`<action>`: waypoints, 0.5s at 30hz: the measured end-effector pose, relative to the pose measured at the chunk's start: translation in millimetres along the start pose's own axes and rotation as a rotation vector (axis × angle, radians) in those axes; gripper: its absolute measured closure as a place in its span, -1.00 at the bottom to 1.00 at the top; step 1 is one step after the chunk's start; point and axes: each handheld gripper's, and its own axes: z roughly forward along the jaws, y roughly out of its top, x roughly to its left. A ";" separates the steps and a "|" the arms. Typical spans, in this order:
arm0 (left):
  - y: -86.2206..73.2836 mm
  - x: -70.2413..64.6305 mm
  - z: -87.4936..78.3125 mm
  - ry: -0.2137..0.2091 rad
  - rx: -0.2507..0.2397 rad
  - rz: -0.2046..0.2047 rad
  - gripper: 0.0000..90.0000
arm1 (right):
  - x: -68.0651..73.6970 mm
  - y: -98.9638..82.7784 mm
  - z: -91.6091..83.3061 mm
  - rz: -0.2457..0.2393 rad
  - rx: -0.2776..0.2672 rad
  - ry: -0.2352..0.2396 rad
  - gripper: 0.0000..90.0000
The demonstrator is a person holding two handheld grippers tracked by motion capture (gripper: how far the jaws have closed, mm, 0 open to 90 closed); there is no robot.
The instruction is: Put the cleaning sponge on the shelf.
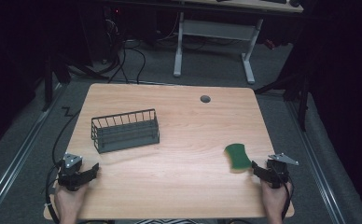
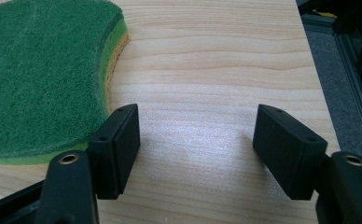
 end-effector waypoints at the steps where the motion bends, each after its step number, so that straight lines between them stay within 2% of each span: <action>1: 0.0 -0.1 0.0 0.001 0.000 0.000 -0.30 | 0.0 0.0 0.0 0.000 0.000 0.000 -0.29; 10: 0.4 -0.3 0.5 -0.007 0.001 0.001 -0.33 | 0.0 0.0 0.0 0.000 0.000 0.000 -0.29; 15: 0.9 -1.9 1.0 0.008 0.000 -0.011 -0.31 | 0.0 0.1 0.0 -0.001 0.000 0.000 -0.29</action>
